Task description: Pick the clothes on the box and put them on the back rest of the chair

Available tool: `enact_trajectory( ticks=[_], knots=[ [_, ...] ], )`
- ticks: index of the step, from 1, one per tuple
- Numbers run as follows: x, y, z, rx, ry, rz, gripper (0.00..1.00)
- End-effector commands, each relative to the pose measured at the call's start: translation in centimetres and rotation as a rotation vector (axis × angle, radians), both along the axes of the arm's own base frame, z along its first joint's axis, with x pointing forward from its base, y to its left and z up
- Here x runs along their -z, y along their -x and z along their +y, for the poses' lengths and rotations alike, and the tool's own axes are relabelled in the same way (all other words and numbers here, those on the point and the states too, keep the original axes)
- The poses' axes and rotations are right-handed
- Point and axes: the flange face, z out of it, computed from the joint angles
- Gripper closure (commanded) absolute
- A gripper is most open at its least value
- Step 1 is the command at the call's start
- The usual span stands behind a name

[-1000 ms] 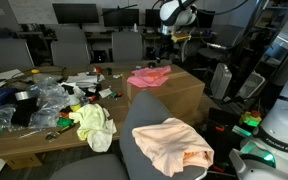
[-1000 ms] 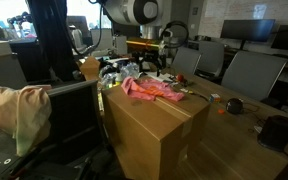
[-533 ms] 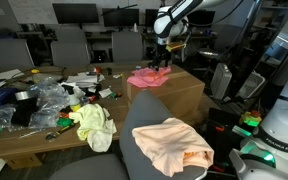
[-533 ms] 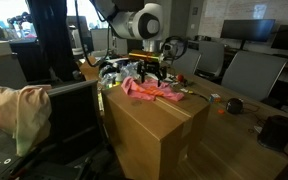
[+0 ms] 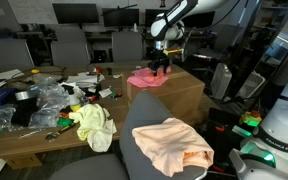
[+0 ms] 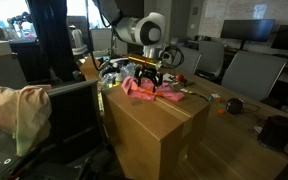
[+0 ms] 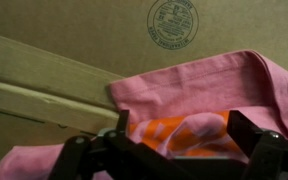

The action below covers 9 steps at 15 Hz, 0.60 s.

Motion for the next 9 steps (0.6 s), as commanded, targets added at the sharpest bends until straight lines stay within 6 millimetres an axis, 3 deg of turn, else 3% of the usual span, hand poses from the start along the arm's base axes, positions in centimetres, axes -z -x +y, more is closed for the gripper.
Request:
enact_trajectory(
  ticks=[1, 7, 9],
  knots=[
    [1.2, -0.6, -0.6, 0.000, -0.037, 0.031, 0.00],
    [3.3, 0.0, -1.2, 0.002, -0.043, 0.075, 0.00],
    [2.8, 0.1, -1.1, 0.002, -0.058, 0.062, 0.00]
  ],
)
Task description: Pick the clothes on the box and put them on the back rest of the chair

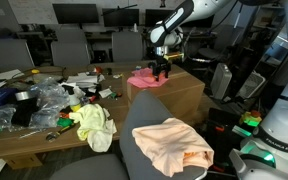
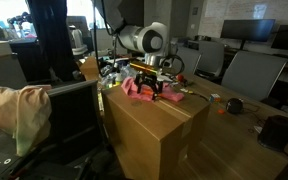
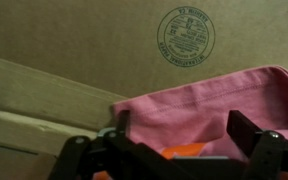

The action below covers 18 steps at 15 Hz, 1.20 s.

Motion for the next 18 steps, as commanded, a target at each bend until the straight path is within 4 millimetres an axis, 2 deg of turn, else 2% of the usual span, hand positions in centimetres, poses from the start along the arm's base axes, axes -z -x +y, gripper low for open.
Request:
enact_trajectory(
  ticks=[1, 4, 5, 13, 16, 18],
  knots=[
    [-0.9, -0.5, -0.5, -0.009, -0.035, -0.017, 0.00],
    [-1.8, -0.8, -0.3, -0.020, -0.039, -0.040, 0.00],
    [-1.9, -0.9, -0.3, -0.021, -0.040, -0.044, 0.17],
    [-1.6, -0.7, -0.7, -0.019, -0.046, -0.036, 0.81],
    [-1.5, -0.5, -1.2, -0.008, -0.049, -0.032, 0.98],
    [-1.7, -0.3, -1.4, -0.005, -0.051, -0.033, 1.00]
  ],
)
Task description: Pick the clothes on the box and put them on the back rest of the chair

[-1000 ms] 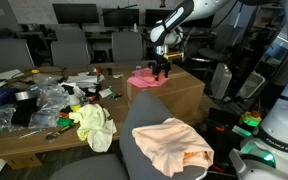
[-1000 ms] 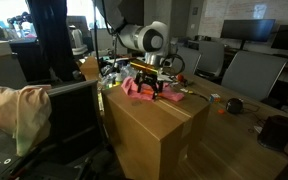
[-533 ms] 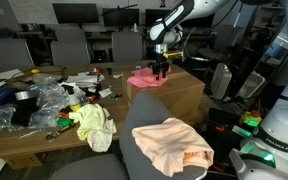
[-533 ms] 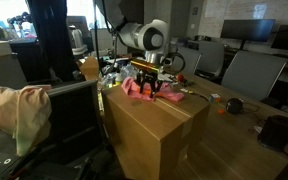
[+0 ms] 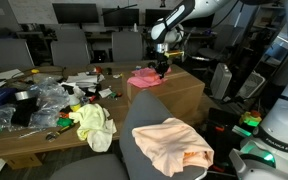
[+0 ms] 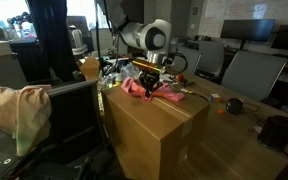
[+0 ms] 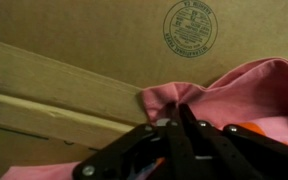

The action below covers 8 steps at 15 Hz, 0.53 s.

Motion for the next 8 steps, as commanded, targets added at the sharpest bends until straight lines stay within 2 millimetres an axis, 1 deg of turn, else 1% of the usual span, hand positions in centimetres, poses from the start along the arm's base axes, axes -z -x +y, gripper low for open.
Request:
enact_trajectory(
  ticks=[1, 2, 5, 7, 8],
  knots=[
    [-1.0, 0.1, -0.3, 0.004, -0.043, -0.016, 1.00],
    [-1.5, 0.4, -0.3, 0.002, -0.051, -0.025, 0.98],
    [-4.3, 1.5, -0.5, -0.009, -0.061, -0.071, 0.98],
    [-7.3, 2.4, -0.5, -0.028, -0.052, -0.124, 0.98],
    [-9.3, 3.1, -0.3, -0.045, -0.044, -0.163, 0.98]
  ],
)
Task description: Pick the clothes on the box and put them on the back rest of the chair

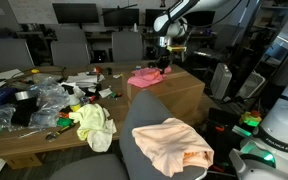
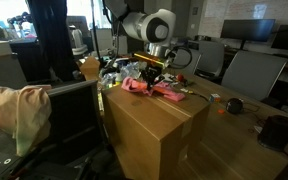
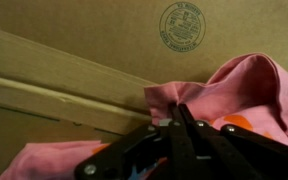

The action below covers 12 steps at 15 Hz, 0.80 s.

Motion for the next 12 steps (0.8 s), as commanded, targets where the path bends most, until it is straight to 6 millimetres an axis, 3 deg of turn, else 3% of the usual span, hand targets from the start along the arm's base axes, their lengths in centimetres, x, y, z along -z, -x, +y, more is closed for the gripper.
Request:
enact_trajectory(
  ticks=[1, 7, 12],
  knots=[
    [-7.5, 3.2, 0.8, -0.050, -0.004, -0.135, 0.98],
    [-18.4, 9.2, 3.0, -0.166, 0.053, -0.366, 0.98],
    [-25.0, 16.0, 5.0, -0.256, 0.094, -0.500, 0.98]
  ],
)
